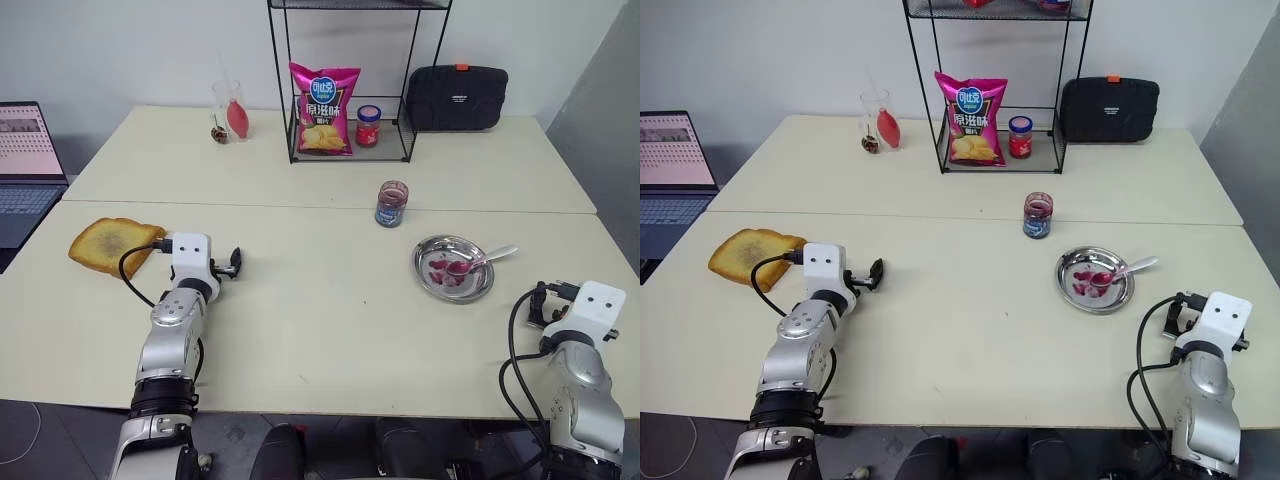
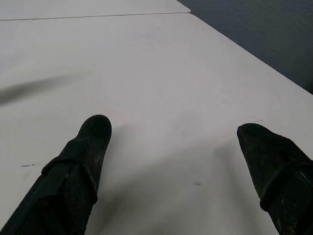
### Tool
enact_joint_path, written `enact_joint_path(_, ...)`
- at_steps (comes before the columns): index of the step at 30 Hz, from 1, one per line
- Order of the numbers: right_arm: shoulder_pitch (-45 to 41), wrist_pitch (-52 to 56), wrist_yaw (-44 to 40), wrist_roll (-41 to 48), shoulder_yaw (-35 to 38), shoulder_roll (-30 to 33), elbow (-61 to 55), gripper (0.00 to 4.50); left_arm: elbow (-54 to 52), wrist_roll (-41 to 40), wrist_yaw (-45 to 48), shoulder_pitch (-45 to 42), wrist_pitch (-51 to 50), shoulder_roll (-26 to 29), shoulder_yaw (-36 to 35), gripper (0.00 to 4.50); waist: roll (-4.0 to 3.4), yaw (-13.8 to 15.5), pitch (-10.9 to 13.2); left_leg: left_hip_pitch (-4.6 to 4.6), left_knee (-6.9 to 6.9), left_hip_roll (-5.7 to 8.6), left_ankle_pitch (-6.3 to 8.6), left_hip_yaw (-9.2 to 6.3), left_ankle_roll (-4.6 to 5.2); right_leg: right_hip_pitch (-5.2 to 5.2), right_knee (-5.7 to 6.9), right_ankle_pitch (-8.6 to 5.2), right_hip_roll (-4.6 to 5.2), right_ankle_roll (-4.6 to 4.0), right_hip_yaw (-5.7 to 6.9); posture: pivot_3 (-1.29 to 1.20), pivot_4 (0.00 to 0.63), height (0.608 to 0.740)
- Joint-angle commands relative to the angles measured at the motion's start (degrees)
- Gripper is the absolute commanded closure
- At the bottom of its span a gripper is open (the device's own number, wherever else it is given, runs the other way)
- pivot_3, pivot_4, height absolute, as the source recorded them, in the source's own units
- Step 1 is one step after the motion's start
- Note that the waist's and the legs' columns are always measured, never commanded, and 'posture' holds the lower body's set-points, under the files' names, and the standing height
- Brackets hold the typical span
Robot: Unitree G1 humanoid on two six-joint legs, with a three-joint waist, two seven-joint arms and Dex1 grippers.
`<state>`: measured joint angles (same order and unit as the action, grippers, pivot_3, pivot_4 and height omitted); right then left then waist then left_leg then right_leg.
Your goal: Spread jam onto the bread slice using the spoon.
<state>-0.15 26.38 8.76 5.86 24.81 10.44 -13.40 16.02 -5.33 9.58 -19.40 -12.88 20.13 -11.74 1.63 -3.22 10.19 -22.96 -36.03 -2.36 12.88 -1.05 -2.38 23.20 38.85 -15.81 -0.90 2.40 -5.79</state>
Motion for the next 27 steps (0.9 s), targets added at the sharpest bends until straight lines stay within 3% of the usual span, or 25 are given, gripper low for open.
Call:
enact_joint_path(1,-0.13,-0.36,-0.22,0.41,1.09,0.79,-2.68,0.05,-0.85,0.32,-0.14,1.12,-1.14,0.14,0.13,0.0,0.0,0.0,0.0,0.0,0.0,0.0,0.0,0.0,0.0,0.0,0.0,0.0,0.0,0.0,0.0,0.0,0.15,0.74)
enact_joint_path(9,0.3,1.92,-1.29,1.1,1.89,1.92,-6.18,0.05,-3.97,-1.73,1.11,1.99,-2.26,0.38,-0.77,0.0,0.0,0.0,0.0,-0.02,0.01,-0.01,0.0,0.01,0.0,0.02,-0.01,-0.01,0.0,0.0,0.0,0.0,0.15,0.74)
enact_joint_path(15,-0.79,6.92,-10.09,7.76,5.53,9.71,-9.84,0.05,-3.87,-2.93,6.17,0.66,-2.79,3.91,-0.85,0.0,0.03,-0.03,0.04,-0.02,0.0,0.0,0.0,0.02,0.0,0.02,-0.02,-0.01,0.0,0.0,0.0,0.0,0.15,0.74)
enact_joint_path(19,-2.85,15.74,-23.01,19.86,4.15,18.65,-16.48,0.05,-5.53,-9.42,16.36,-2.9,-10.7,9.12,-1.97,0.0,0.05,-0.27,0.12,-0.02,0.02,-0.04,0.0,-0.01,0.0,0.03,-0.01,-0.02,-0.04,-0.03,0.03,0.0,0.15,0.74)
enact_joint_path(20,-4.33,19.4,-26.25,24.18,4.37,21.7,-17.76,0.05,-4.73,-13.2,18.23,-5.79,-17.28,10.66,-3.69,0.0,0.05,-0.29,0.15,-0.02,0.01,-0.04,0.0,-0.02,0.0,0.03,0.02,-0.02,-0.05,-0.03,0.04,0.0,0.15,0.74)
enact_joint_path(23,-13.28,29.19,-33.46,37.65,2.97,28.48,-18.62,0.05,-4.68,-19.15,30.75,-11.54,-27.23,17.45,-1.23,0.0,0.24,-0.51,0.49,-0.05,-0.03,-0.03,0.0,-0.11,0.01,0.05,0.06,-0.01,-0.06,-0.01,0.12,0.0,0.15,0.74)
enact_joint_path(27,-24.32,36.11,-37.7,48.66,-2.71,30.84,-17.62,0.05,-2.46,-21.02,38.1,-14.79,-29.25,23.4,-1.14,0.0,0.26,-1.38,0.51,-0.05,0.03,-0.02,0.0,-0.16,0.01,0.03,-0.01,-0.07,-0.06,-0.12,0.16,0.0,0.15,0.74)
